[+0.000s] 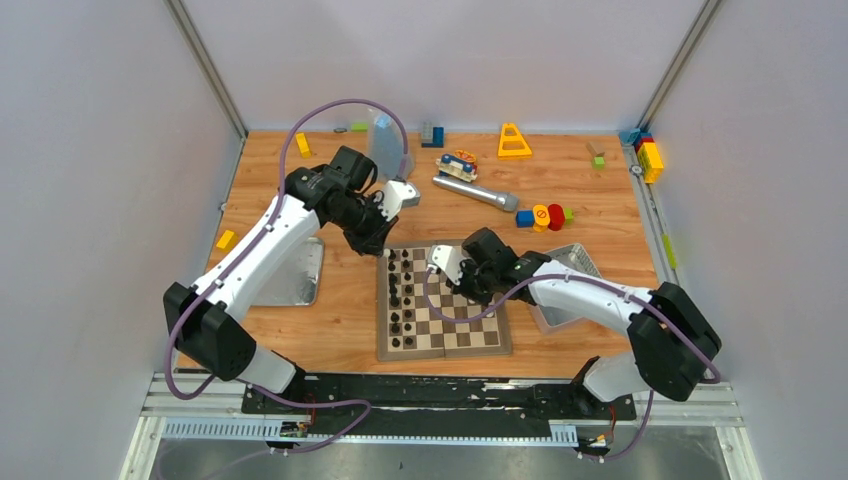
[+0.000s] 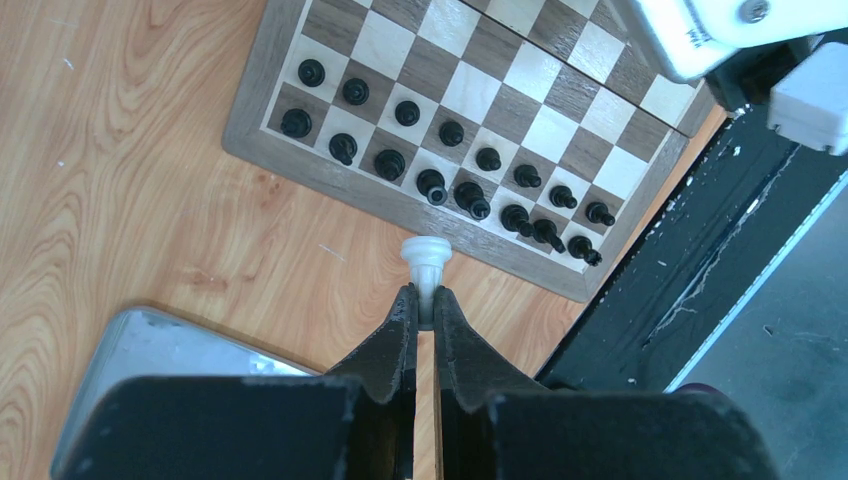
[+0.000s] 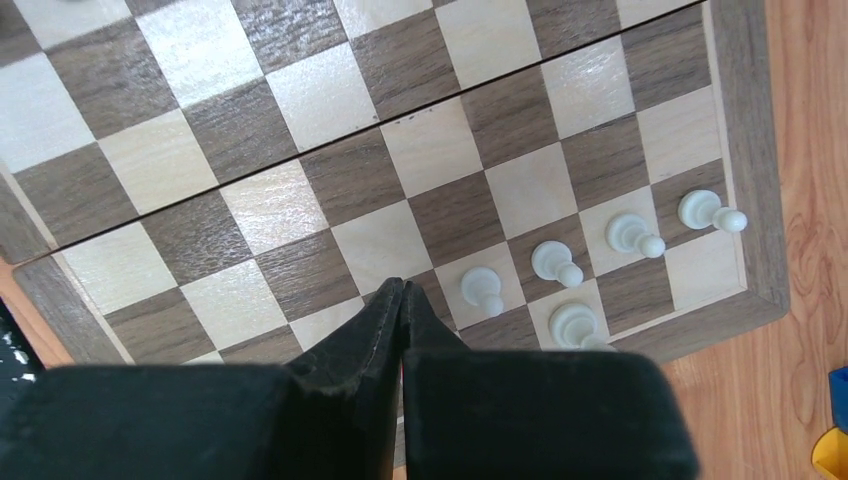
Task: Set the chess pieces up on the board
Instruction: Adjust the chess piece on the chessboard, then place the chess piece on the chessboard.
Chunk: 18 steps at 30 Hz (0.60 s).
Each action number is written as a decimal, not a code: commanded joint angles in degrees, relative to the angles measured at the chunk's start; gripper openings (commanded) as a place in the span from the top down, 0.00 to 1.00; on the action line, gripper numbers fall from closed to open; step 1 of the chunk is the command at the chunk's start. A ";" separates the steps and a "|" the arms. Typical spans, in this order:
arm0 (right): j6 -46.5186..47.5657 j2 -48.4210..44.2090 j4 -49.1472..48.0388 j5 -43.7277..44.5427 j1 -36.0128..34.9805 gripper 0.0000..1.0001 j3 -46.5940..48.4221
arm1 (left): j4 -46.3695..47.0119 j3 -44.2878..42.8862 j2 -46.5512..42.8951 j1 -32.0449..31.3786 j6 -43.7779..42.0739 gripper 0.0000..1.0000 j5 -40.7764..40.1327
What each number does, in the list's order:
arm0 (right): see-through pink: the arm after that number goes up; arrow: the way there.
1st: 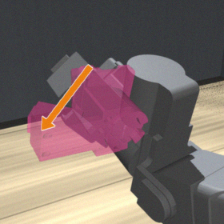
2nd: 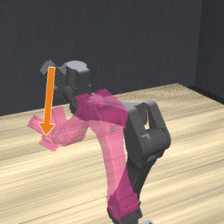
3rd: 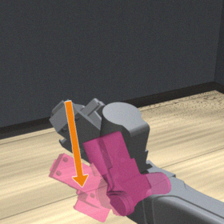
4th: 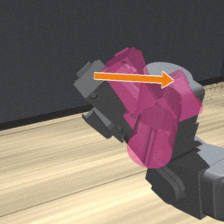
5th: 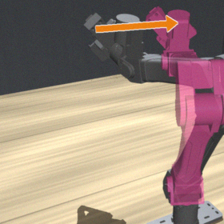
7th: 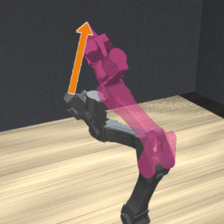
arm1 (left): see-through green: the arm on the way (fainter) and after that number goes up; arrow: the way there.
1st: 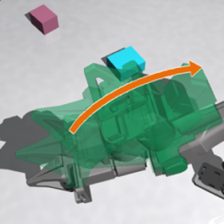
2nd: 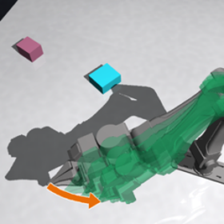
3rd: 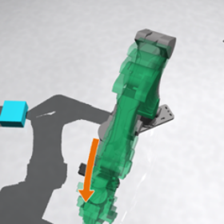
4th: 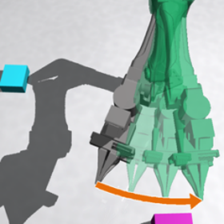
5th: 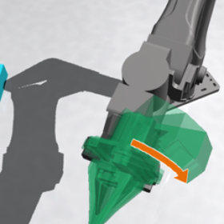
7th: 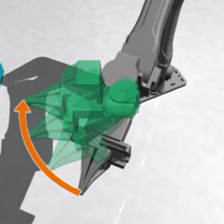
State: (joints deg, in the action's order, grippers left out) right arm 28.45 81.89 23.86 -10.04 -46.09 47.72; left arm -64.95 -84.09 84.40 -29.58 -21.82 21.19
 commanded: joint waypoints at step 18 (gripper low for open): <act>-11.18 -24.18 0.33 -16.25 33.19 0.97 2.17 | -16.96 -25.41 27.73 -12.01 -4.19 0.90 -8.72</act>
State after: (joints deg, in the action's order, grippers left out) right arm 19.49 62.78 24.60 -23.03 -17.04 51.03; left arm -75.33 -103.31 106.89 -38.59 -24.82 15.57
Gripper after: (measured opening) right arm 0.033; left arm 0.096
